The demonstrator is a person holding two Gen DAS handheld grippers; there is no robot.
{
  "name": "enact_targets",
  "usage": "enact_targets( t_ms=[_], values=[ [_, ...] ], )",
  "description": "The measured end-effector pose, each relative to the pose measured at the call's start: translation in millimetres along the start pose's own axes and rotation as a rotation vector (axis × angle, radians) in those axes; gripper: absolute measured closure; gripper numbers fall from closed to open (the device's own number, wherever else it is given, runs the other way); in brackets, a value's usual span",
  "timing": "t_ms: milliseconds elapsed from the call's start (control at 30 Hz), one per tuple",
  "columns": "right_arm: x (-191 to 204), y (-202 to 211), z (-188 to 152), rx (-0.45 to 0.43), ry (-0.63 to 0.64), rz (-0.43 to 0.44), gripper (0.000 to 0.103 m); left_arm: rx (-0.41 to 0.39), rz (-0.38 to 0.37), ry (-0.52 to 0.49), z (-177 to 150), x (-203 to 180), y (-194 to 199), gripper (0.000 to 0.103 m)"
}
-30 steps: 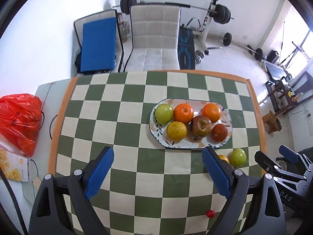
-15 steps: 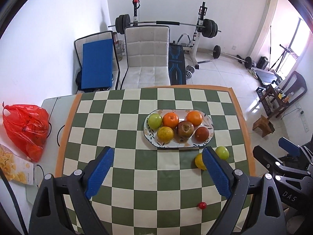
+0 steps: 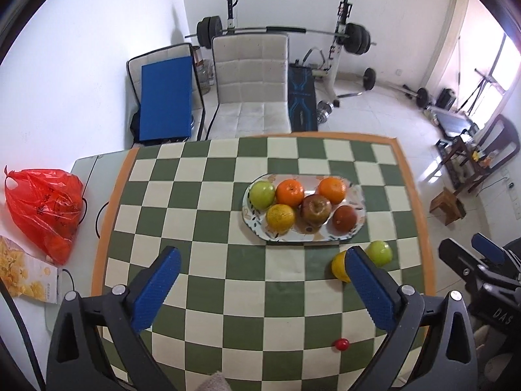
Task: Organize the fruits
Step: 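Grasp the green apple with the right tool while the left tool approaches the lemon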
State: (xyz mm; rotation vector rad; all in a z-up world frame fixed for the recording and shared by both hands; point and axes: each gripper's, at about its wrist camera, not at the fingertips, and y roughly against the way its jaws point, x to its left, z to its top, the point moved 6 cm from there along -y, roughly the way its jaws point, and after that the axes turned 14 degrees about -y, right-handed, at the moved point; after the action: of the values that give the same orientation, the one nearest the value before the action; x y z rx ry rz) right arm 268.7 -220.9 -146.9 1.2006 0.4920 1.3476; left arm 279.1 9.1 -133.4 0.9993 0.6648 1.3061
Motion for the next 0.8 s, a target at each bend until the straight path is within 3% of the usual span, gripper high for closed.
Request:
enact_targets(
  t_ms=[167, 333, 400, 467, 533, 800],
  values=[
    [-56.1, -83.3, 1.5, 0.143, -0.108, -0.04, 0.001, 0.145, 0.034, -0.008, -6.7, -17.4, -66.1, 0.0],
    [-107.8, -181.2, -11.3, 0.32, -0.215, -0.084, 0.019, 0.286, 0.01, 0.006, -15.2, -43.7, -130.3, 0.0],
    [-119.4, -208.7, -18.5, 0.378, -0.247, -0.078, 0.02, 0.336, -0.019, 0.017, -18.3, -56.2, -153.5, 0.0],
    [-127.8, -234.6, -26.7, 0.432, -0.272, -0.066, 0.028, 0.382, -0.052, 0.025, -21.2, -68.8, -172.6, 0.0],
    [-130.2, -248.7, -32.7, 0.458, -0.266, -0.049, 0.041, 0.421, -0.083, 0.027, -24.2, -81.7, -186.9, 0.0],
    [-156.4, -226.5, -49.6, 0.443, -0.212, -0.089, 0.041, 0.561, -0.281, 0.092, -35.5, -136.8, -230.1, 0.0]
  ],
)
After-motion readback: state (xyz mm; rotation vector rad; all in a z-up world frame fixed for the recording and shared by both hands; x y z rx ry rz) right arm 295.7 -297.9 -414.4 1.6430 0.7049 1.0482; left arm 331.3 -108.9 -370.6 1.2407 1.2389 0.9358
